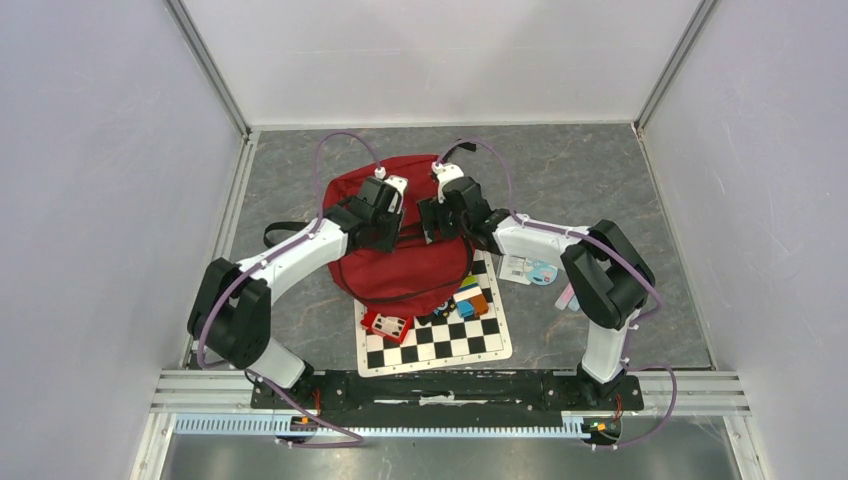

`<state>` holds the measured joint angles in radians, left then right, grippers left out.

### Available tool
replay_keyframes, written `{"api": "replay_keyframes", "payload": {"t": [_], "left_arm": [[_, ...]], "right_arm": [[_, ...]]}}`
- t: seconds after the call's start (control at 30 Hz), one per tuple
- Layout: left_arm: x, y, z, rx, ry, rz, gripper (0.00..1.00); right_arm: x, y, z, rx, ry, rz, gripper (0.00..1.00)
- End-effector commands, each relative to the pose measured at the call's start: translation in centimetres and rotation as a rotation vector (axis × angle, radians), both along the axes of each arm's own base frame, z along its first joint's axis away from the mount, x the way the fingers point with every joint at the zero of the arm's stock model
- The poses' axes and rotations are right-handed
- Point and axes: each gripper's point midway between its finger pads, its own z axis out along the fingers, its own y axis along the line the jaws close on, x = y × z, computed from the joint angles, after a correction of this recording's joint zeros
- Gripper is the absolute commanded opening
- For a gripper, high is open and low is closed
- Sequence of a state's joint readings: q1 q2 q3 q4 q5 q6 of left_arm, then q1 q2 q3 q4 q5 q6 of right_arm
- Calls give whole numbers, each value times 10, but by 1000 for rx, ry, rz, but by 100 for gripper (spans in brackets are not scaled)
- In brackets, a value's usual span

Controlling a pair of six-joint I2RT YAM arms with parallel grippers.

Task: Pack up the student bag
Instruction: Unzip the student bag at the center of the board.

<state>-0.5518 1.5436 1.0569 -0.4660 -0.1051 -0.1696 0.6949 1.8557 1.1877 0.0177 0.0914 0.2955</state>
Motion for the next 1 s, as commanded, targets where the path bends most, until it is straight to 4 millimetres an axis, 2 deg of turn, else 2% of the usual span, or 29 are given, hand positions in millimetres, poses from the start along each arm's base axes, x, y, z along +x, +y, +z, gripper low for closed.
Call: {"api": "replay_keyframes", "payload": {"t": [0.0, 0.1, 0.2, 0.4, 0.53, 0.67, 0.83, 0.97], "left_arm": [[1, -7, 30, -57, -58, -9, 45], [17, -9, 51, -58, -151, -21, 55], [35, -9, 55, -18, -239, -59, 62], [55, -11, 37, 57, -300, -125, 75], [61, -26, 30, 16, -332, -194, 83], [65, -32, 17, 21, -338, -230, 85], [58, -32, -3, 35, -317, -278, 87], [59, -36, -4, 23, -335, -298, 89]], "right_arm": [[-10, -12, -12, -23, 12, -26, 87], [-16, -16, -16, -20, 21, -31, 87], [-20, -18, -20, -12, 30, -34, 87], [-25, -18, -25, 5, 45, -30, 87], [-27, -16, -27, 14, 53, -25, 87], [-27, -14, -27, 29, 58, -21, 87], [-28, -12, -25, 43, 59, -18, 87], [-28, -11, -24, 46, 59, -16, 88]]}}
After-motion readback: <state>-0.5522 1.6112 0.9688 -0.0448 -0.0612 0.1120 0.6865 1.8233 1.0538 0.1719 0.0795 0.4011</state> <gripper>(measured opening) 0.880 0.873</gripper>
